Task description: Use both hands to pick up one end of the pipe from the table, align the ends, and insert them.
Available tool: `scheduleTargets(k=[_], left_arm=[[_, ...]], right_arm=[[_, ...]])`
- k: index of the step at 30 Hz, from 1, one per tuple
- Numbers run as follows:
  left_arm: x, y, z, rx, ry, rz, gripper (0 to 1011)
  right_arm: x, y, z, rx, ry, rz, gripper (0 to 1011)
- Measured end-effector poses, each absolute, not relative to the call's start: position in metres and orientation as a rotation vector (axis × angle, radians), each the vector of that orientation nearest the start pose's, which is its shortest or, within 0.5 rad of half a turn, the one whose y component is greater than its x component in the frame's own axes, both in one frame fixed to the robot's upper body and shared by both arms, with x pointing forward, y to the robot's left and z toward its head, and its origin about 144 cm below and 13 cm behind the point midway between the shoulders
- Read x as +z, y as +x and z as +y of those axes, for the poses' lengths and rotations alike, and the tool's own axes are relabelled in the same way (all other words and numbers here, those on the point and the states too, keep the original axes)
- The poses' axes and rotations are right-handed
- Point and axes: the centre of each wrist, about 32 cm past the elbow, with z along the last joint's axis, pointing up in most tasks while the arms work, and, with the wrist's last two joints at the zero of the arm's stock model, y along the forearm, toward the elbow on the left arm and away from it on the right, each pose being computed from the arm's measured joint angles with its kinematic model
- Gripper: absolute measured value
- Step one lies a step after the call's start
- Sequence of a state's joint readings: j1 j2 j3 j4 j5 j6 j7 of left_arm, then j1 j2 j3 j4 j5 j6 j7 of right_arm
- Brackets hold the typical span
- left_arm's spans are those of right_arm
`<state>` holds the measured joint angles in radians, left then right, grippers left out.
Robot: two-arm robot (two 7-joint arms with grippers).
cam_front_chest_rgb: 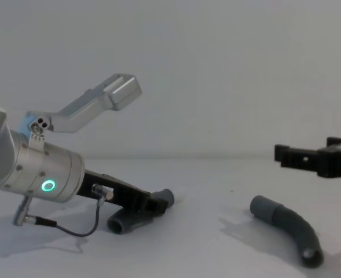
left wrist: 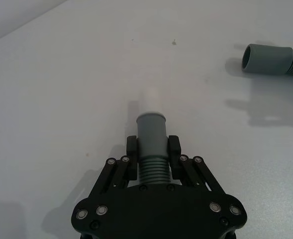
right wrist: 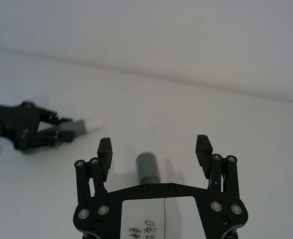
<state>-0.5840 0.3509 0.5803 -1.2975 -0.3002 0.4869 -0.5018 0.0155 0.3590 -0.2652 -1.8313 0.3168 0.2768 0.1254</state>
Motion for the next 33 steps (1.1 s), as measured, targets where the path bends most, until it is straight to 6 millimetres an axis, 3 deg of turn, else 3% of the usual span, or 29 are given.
scheduleTargets(k=[14, 33], left_arm=[[1.231, 0.582, 0.199, 0.717, 0.479, 0.120, 351], [1.231, 0.582, 0.199, 0.717, 0.478, 0.120, 351]], right_arm=[[1.220, 0.445, -0.213, -1.004, -0.286, 0.161, 1001], [1.215, 0.451, -0.211, -1.030, -0.351, 0.232, 1001]])
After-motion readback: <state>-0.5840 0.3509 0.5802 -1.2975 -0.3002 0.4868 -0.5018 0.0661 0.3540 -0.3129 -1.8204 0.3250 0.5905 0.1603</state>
